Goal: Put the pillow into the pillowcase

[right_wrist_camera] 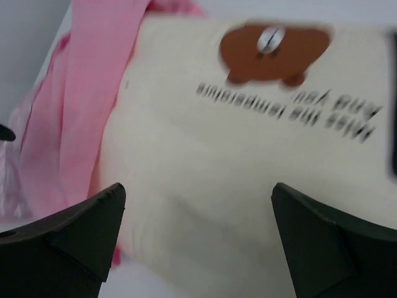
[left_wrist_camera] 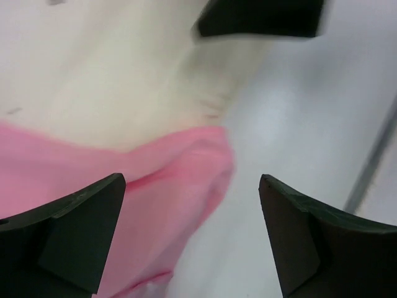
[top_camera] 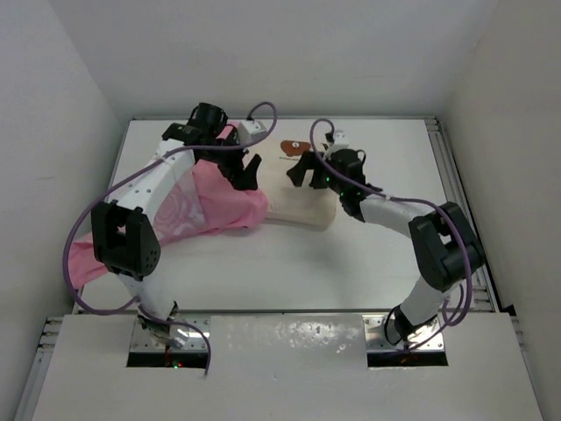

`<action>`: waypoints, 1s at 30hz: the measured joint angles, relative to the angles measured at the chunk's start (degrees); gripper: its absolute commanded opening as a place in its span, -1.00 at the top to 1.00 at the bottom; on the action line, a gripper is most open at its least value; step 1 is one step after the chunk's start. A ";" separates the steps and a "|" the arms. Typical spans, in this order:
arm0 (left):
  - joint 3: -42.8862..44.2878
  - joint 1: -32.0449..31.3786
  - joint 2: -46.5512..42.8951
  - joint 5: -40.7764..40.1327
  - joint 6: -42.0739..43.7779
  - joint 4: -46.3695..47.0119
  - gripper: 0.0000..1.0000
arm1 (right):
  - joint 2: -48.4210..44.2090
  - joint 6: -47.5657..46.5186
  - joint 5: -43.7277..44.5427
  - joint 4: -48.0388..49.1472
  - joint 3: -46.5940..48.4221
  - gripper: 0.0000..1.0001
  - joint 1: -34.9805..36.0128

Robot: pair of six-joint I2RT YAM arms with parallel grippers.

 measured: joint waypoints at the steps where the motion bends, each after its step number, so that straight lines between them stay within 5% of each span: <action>1: 0.46 0.33 0.00 -2.73 -2.73 2.08 -0.83 | -0.63 -0.66 0.98 -2.45 1.81 -0.93 -1.27; 2: 0.98 0.52 0.28 -5.84 -5.51 4.90 -0.83 | -0.72 -1.38 1.95 -4.87 4.55 -0.71 -2.54; 3: 1.97 0.70 1.01 -9.62 -8.33 7.52 -0.83 | -0.42 -2.19 2.58 -6.91 7.52 0.30 -3.65; 4: 3.06 0.70 2.12 -13.62 -10.91 9.86 -0.80 | -0.02 -2.54 2.78 -8.59 10.23 0.79 -4.72; 5: 4.81 0.70 4.00 -17.55 -13.14 11.76 -0.80 | 0.42 -2.10 2.91 -9.73 12.44 0.82 -5.77; 7: 9.31 0.70 9.01 -25.57 -16.87 15.32 -0.80 | 1.14 0.00 3.15 -10.51 14.71 -0.16 -7.56; 10: 16.65 0.70 17.97 -36.24 -20.90 18.60 -0.84 | 2.89 2.27 3.98 -11.61 14.97 -0.97 -10.16; 14: 27.41 0.68 29.53 -45.57 -23.58 17.84 -0.79 | 10.25 2.95 3.89 -16.24 18.49 -0.97 -12.26; 17: 30.73 0.68 34.56 -49.37 -24.68 16.94 -0.27 | 16.52 2.89 1.86 -18.60 21.38 -0.97 -12.00; 19: 29.51 0.70 34.86 -49.77 -25.05 17.16 -0.01 | 18.18 2.64 0.81 -18.14 21.97 -0.65 -11.63; 22: 28.39 0.70 34.49 -46.99 -24.68 17.77 1.00 | 17.88 1.64 -0.98 -16.63 21.20 0.10 -11.61; 24: 28.28 0.72 34.49 -43.93 -23.91 17.42 1.00 | 17.05 1.03 -2.45 -14.71 18.69 0.69 -11.52; 26: 28.22 0.94 34.42 -40.37 -23.19 17.14 1.00 | 15.15 -0.66 -4.26 -12.48 15.43 0.98 -10.91; 28: 28.02 1.11 34.07 -37.31 -22.40 16.79 1.00 | 10.97 -3.67 -5.20 -11.93 11.04 0.85 -9.20; 30: 28.20 1.01 33.55 -33.99 -21.20 15.89 1.00 | 5.86 -8.35 -5.86 -13.49 6.58 0.49 -6.34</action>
